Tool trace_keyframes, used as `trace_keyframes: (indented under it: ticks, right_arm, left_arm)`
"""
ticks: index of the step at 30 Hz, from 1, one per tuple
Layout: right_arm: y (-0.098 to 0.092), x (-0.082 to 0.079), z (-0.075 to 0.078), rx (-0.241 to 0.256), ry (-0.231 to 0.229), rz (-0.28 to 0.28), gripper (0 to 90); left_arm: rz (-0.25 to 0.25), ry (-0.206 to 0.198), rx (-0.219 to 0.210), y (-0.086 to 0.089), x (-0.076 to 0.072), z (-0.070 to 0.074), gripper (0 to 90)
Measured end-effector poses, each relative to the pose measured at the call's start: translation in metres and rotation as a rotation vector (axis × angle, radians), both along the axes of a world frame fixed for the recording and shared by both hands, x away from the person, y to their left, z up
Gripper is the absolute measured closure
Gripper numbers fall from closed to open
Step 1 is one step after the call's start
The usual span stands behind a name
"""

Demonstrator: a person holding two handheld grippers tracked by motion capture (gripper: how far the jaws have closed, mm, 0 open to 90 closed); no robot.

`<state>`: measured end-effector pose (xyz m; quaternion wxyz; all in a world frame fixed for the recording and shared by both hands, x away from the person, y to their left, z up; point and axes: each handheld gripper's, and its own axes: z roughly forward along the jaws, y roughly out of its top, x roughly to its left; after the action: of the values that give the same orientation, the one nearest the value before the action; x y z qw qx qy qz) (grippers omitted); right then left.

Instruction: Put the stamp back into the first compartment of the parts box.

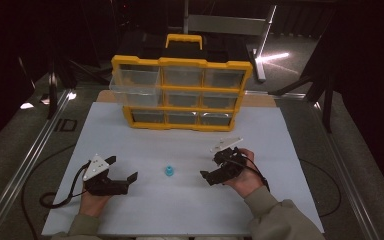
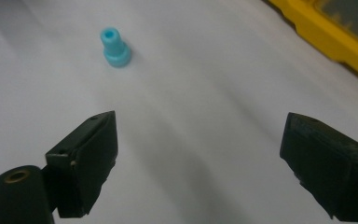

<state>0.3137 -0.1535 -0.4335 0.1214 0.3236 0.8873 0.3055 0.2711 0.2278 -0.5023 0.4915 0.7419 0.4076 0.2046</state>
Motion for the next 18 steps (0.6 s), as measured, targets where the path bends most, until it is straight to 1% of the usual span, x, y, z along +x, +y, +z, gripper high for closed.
trace_keyframes:
  ticks: [7,10,14,17,18]
  right_arm:
    - [0.016,0.007,0.002,-0.02,-0.003,0.029,8.5]
    - [0.023,0.009,0.004,-0.036,-0.007,0.049,8.5]
    - [0.03,0.011,0.005,-0.042,-0.008,0.079,8.5]
    - [0.037,0.013,0.004,-0.066,-0.005,0.087,8.5]
    - [0.039,0.013,0.004,-0.067,-0.005,0.095,8.5]
  left_arm:
    - [-0.001,-0.002,0.003,0.0,0.0,0.0,0.1]
    - [-0.002,-0.003,0.003,0.0,0.0,0.0,0.1]
    - [-0.003,-0.006,0.004,0.0,0.0,0.0,0.1]
    - [-0.004,-0.006,0.004,0.0,0.0,0.0,0.1]
    - [-0.004,-0.006,0.005,0.0,0.0,0.0,0.1]
